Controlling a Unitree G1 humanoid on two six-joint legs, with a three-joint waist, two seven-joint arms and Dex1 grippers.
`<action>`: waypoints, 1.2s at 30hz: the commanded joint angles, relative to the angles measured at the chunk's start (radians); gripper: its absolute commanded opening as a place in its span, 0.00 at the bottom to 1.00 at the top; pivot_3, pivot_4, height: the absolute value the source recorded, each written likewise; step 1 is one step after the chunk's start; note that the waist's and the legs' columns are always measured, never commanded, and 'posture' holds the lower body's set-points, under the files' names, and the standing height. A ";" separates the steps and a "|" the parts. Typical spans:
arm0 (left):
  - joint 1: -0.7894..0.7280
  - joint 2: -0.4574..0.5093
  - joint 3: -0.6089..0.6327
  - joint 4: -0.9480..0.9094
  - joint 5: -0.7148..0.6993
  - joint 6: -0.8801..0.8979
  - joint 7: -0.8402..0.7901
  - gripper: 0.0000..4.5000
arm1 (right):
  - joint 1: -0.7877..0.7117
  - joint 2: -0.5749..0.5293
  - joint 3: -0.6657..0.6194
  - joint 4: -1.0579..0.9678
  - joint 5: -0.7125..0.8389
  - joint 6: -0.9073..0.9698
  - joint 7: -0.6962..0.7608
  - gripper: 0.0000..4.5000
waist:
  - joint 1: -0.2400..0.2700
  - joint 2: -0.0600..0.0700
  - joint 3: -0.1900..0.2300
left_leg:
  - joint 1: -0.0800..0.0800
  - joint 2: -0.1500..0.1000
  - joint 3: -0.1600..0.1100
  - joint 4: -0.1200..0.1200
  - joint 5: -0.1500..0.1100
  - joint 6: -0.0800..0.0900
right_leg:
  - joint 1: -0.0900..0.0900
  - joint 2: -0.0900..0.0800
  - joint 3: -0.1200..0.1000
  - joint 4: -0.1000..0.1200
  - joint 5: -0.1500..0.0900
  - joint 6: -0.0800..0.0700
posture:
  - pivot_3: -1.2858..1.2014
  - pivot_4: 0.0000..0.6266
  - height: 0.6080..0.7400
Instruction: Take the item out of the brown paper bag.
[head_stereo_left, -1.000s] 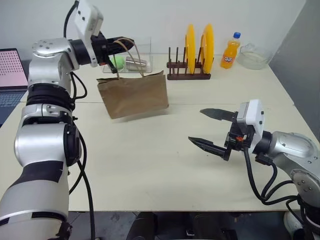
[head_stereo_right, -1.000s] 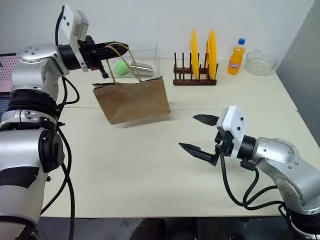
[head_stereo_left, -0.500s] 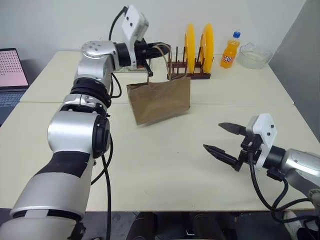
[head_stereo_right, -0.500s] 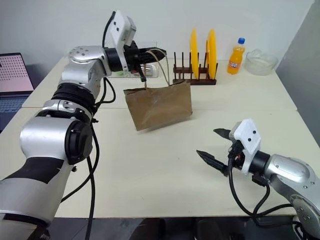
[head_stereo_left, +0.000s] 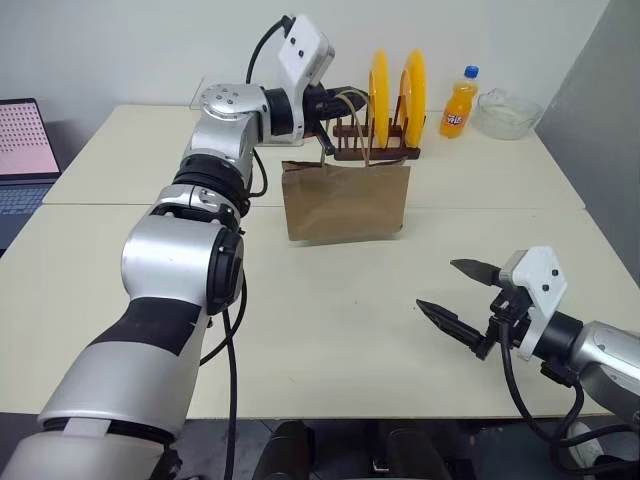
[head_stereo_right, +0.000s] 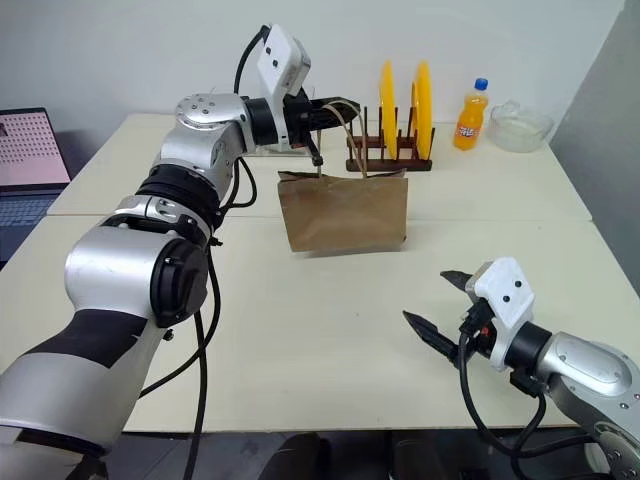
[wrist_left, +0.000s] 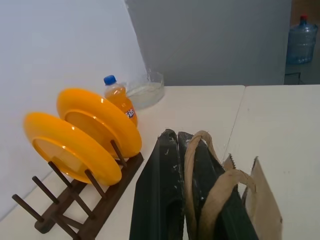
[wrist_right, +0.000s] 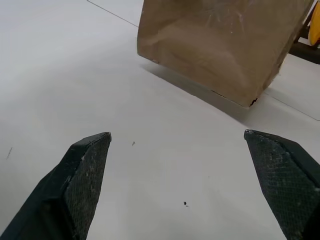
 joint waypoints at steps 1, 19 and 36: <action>-0.009 -0.004 0.002 -0.023 0.020 -0.049 0.020 0.02 | -0.015 0.007 -0.035 -0.034 0.033 -0.019 -0.025 1.00 | 0.000 0.000 0.000 | 0.000 0.000 0.000 0.000 0.000 0.000 | 0.000 0.000 0.000 0.001 0.000 0.000 | 0.52 0.24 1.00; 0.018 -0.017 -0.024 -0.013 0.127 -0.147 0.042 0.02 | -0.030 0.012 -0.036 -0.032 0.058 -0.037 -0.080 1.00 | 0.000 0.000 0.000 | 0.001 0.000 0.001 0.001 0.000 0.000 | 0.000 0.000 0.001 0.002 0.000 0.000 | 0.52 0.24 1.00; -0.035 -0.029 0.003 -0.007 0.134 -0.178 0.067 0.02 | -0.017 0.001 -0.039 -0.044 0.065 -0.038 -0.101 1.00 | 0.001 0.000 0.000 | 0.001 0.000 0.001 0.001 0.000 0.000 | 0.000 0.000 0.001 0.003 0.000 0.000 | 0.52 0.24 1.00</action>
